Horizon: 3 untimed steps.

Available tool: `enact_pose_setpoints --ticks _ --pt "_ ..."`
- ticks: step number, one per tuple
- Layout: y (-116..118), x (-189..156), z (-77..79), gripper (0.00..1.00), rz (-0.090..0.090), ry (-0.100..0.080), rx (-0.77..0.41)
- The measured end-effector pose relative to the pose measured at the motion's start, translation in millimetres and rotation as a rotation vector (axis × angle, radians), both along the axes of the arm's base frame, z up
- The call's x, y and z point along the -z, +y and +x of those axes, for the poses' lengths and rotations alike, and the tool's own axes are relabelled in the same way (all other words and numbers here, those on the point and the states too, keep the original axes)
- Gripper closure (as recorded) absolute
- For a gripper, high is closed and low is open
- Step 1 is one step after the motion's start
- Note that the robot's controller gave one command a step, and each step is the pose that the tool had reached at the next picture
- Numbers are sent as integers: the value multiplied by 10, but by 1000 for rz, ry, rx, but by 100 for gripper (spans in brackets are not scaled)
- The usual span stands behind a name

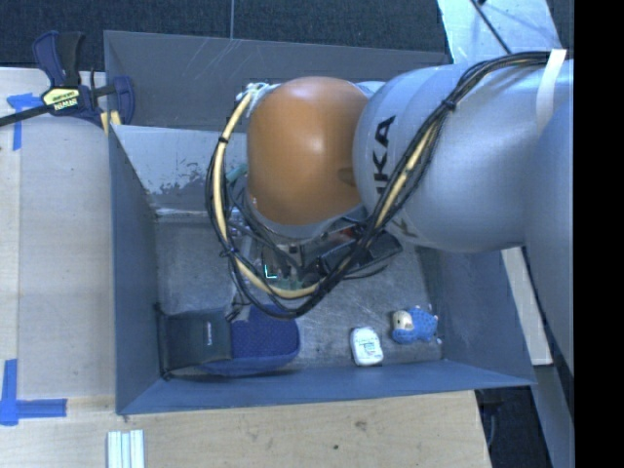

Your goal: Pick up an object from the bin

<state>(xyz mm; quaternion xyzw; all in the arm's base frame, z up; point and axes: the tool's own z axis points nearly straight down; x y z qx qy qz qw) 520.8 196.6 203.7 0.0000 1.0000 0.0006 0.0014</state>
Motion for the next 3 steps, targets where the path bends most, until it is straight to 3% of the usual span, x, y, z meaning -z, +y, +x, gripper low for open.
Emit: enact_pose_setpoints --ticks 1,2,3 --pt "-415 778 -170 0 -5 9 -40" --pt "-522 1339 -200 0 0 3 -274" --pt "-520 1304 -164 100 1 -6 -271"
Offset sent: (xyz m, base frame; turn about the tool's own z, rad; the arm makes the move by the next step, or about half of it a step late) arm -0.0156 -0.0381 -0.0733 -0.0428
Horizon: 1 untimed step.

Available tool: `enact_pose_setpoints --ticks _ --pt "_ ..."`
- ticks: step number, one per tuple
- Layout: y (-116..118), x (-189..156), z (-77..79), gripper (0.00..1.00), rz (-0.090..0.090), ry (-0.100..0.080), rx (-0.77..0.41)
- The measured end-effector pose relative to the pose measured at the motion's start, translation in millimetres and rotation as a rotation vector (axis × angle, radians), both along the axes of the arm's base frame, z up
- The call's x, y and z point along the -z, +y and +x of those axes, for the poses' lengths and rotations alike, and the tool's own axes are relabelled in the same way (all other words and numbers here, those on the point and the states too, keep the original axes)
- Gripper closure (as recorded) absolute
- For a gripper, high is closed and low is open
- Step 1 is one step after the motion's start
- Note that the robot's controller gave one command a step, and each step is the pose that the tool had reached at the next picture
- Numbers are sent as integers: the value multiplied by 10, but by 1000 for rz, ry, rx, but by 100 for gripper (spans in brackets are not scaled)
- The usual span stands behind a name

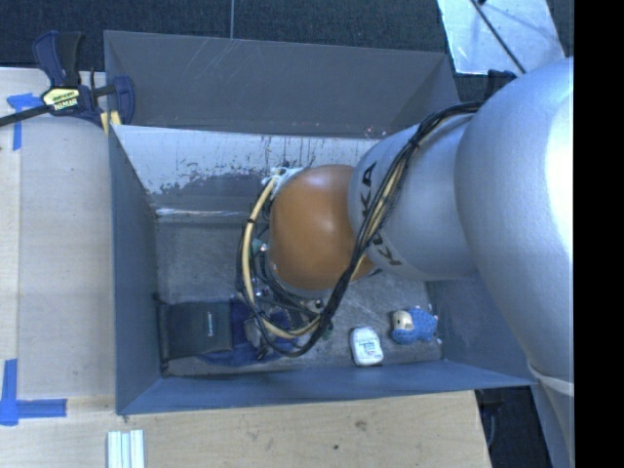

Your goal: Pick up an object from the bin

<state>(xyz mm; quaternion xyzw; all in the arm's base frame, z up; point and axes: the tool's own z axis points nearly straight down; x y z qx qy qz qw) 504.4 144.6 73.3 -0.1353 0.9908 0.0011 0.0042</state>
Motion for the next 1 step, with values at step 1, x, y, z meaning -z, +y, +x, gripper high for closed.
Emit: enact_pose_setpoints --ticks 1 --pt "125 -1536 -85 100 0 -2 -18"
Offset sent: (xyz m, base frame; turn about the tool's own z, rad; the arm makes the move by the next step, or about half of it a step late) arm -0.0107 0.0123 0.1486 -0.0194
